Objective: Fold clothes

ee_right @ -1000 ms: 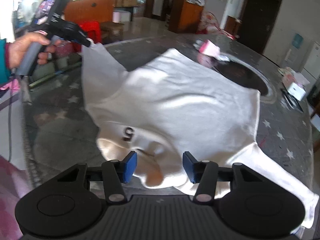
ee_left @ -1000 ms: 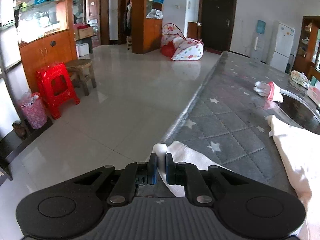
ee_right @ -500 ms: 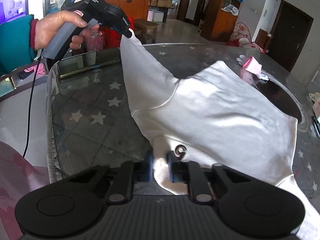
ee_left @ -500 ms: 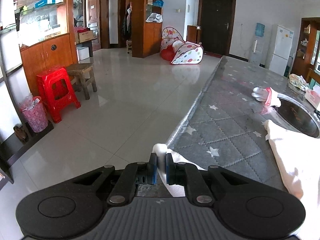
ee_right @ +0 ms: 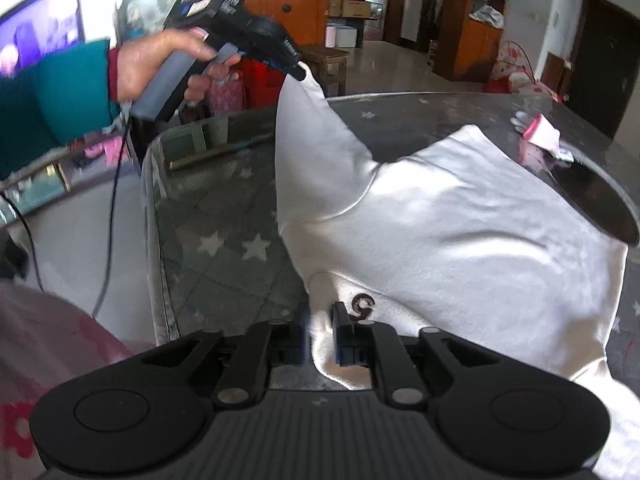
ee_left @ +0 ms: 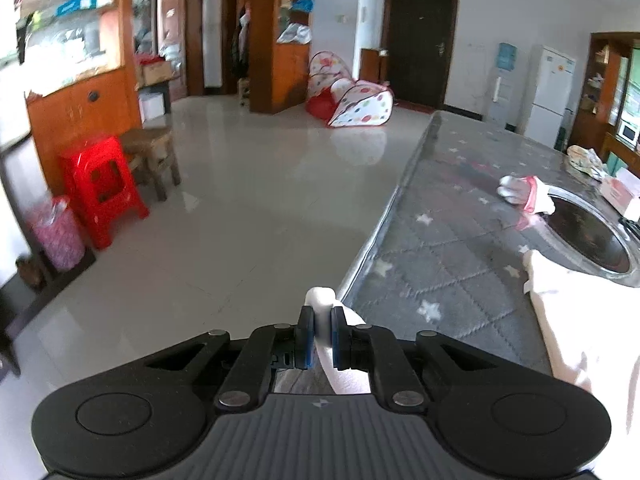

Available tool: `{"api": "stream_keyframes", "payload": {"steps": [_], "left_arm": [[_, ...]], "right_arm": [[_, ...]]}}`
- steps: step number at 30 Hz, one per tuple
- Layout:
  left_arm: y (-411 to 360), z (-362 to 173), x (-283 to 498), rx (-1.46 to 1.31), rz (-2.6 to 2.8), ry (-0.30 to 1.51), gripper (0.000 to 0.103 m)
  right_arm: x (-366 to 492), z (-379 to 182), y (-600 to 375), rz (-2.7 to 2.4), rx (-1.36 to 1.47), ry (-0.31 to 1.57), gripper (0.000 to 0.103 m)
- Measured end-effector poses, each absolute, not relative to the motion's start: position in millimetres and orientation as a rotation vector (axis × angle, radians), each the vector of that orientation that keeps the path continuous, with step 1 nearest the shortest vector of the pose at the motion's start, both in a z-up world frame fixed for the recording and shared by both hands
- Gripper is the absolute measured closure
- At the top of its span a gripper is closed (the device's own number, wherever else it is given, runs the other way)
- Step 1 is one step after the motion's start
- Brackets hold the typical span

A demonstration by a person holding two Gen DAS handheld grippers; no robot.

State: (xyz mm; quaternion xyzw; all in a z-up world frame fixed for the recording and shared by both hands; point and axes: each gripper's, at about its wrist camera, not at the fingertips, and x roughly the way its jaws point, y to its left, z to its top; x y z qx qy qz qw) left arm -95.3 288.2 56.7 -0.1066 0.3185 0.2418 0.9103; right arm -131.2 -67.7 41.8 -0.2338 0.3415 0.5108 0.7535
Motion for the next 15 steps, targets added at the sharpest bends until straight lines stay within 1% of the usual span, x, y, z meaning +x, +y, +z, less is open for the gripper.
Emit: {"api": "stream_keyframes", "payload": {"steps": [3, 5, 6, 11, 15], "left_arm": [[289.1, 58.4, -91.5, -0.216, 0.498, 0.654, 0.094], [289.9, 55.9, -89.8, -0.215, 0.501, 0.663, 0.094], [290.6, 53.9, -90.0, -0.214, 0.505, 0.670, 0.094], [295.6, 41.0, -93.4, -0.212, 0.527, 0.719, 0.093], [296.9, 38.7, -93.5, -0.199, 0.538, 0.742, 0.088]], "right_arm": [[-126.8, 52.0, -76.1, 1.098, -0.484, 0.728, 0.084], [-122.6, 58.3, -83.5, 1.073, -0.471, 0.719, 0.074], [-120.0, 60.9, -88.8, 1.058, -0.457, 0.718, 0.073], [-99.2, 63.0, -111.0, 0.913, -0.448, 0.729, 0.073], [-80.5, 47.2, -125.8, 0.827, -0.439, 0.787, 0.073]]}}
